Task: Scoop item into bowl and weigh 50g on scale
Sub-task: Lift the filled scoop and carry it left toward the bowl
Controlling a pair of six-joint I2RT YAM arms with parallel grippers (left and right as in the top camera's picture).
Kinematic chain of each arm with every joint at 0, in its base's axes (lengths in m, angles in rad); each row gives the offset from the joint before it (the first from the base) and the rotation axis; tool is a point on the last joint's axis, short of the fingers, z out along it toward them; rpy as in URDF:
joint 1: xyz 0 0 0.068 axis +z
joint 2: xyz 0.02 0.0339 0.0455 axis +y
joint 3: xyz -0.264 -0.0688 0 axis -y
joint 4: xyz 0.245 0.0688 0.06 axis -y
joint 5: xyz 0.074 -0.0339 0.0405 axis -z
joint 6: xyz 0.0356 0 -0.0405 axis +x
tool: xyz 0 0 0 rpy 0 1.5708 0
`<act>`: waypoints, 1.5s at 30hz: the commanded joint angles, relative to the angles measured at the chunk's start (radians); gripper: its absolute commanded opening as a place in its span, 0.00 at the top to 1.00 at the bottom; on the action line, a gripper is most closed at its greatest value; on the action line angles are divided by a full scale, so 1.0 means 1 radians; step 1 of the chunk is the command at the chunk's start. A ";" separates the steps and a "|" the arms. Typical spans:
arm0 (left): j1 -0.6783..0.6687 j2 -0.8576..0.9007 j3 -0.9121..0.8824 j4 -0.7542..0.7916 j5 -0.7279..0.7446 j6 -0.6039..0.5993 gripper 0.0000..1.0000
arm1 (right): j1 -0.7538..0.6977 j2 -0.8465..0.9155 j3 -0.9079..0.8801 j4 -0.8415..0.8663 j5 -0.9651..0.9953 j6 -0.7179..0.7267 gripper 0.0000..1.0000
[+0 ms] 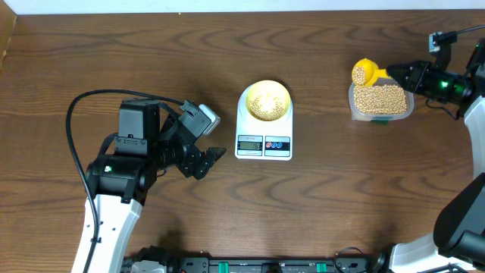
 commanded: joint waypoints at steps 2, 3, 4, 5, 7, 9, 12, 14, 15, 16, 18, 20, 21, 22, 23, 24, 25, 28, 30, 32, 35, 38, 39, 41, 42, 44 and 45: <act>0.004 0.000 -0.004 -0.003 -0.002 0.013 0.16 | 0.028 -0.015 -0.008 0.040 -0.052 0.061 0.99; 0.004 0.000 -0.004 -0.003 -0.002 0.013 0.16 | 0.037 -0.015 -0.008 0.053 -0.052 0.074 0.99; 0.004 0.000 -0.004 -0.003 -0.002 0.013 0.16 | 0.048 -0.015 -0.008 0.068 -0.052 0.088 0.99; 0.004 0.000 -0.004 -0.003 -0.002 0.013 0.16 | 0.069 -0.015 -0.008 0.094 -0.052 0.110 0.99; 0.004 0.000 -0.004 -0.003 -0.002 0.013 0.15 | 0.093 -0.015 -0.008 0.122 -0.052 0.134 0.99; 0.004 0.000 -0.004 -0.003 -0.002 0.013 0.16 | 0.122 -0.015 -0.008 0.149 -0.052 0.160 0.99; 0.004 0.000 -0.004 -0.003 -0.002 0.013 0.16 | 0.164 -0.015 -0.008 0.182 -0.052 0.192 0.99; 0.004 0.000 -0.004 -0.003 -0.002 0.013 0.15 | 0.198 -0.015 -0.008 0.204 -0.052 0.204 0.99; 0.004 0.000 -0.004 -0.003 -0.002 0.013 0.15 | 0.216 -0.015 -0.008 0.214 -0.052 0.211 0.99; 0.004 0.000 -0.004 -0.003 -0.002 0.013 0.15 | 0.230 -0.015 -0.008 0.219 -0.052 0.211 0.99; 0.004 0.000 -0.004 -0.003 -0.002 0.013 0.15 | 0.261 -0.015 -0.008 0.227 -0.052 0.211 0.99; 0.004 0.000 -0.004 -0.003 -0.002 0.013 0.16 | 0.290 -0.015 -0.008 0.229 -0.051 0.211 0.99; 0.004 0.000 -0.004 -0.003 -0.002 0.013 0.16 | 0.303 -0.015 -0.008 0.230 -0.048 0.211 0.99; 0.004 0.000 -0.004 -0.003 -0.002 0.013 0.16 | 0.330 -0.015 -0.008 0.230 -0.035 0.210 0.99; 0.004 0.000 -0.004 -0.003 -0.002 0.013 0.16 | 0.342 -0.015 -0.008 0.230 -0.030 0.210 0.99; 0.004 0.000 -0.004 -0.003 -0.002 0.013 0.16 | 0.352 -0.015 -0.008 0.230 -0.029 0.210 0.99; 0.004 0.000 -0.004 -0.003 -0.002 0.013 0.16 | 0.362 -0.015 -0.008 0.231 -0.029 0.209 0.99; 0.004 0.000 -0.004 -0.003 -0.002 0.013 0.16 | 0.389 -0.015 -0.008 0.230 -0.029 0.179 0.99; 0.004 0.000 -0.004 -0.003 -0.002 0.013 0.16 | 0.406 -0.015 -0.008 0.230 -0.029 0.146 0.99; 0.004 0.000 -0.004 -0.003 -0.002 0.013 0.16 | 0.424 -0.015 -0.008 0.230 -0.029 0.117 0.99; 0.004 0.000 -0.004 -0.003 -0.002 0.013 0.16 | 0.447 -0.015 -0.008 0.230 -0.029 0.066 0.99; 0.004 0.000 -0.004 -0.003 -0.002 0.013 0.16 | 0.465 -0.015 -0.008 0.230 -0.029 0.011 0.99; 0.004 0.000 -0.004 -0.003 -0.002 0.013 0.16 | 0.470 -0.015 -0.008 0.230 -0.029 -0.010 0.99; 0.004 0.000 -0.004 -0.003 -0.002 0.013 0.16 | 0.484 -0.015 -0.008 0.229 -0.029 -0.055 0.99; 0.004 0.000 -0.004 -0.003 -0.002 0.013 0.16 | 0.492 -0.015 -0.008 0.229 -0.029 -0.080 0.99; 0.004 0.000 -0.004 -0.003 -0.002 0.013 0.16 | 0.508 -0.015 -0.008 0.229 -0.029 -0.130 0.99; 0.004 0.000 -0.004 -0.003 -0.002 0.013 0.16 | 0.513 -0.015 -0.008 0.229 -0.029 -0.148 0.99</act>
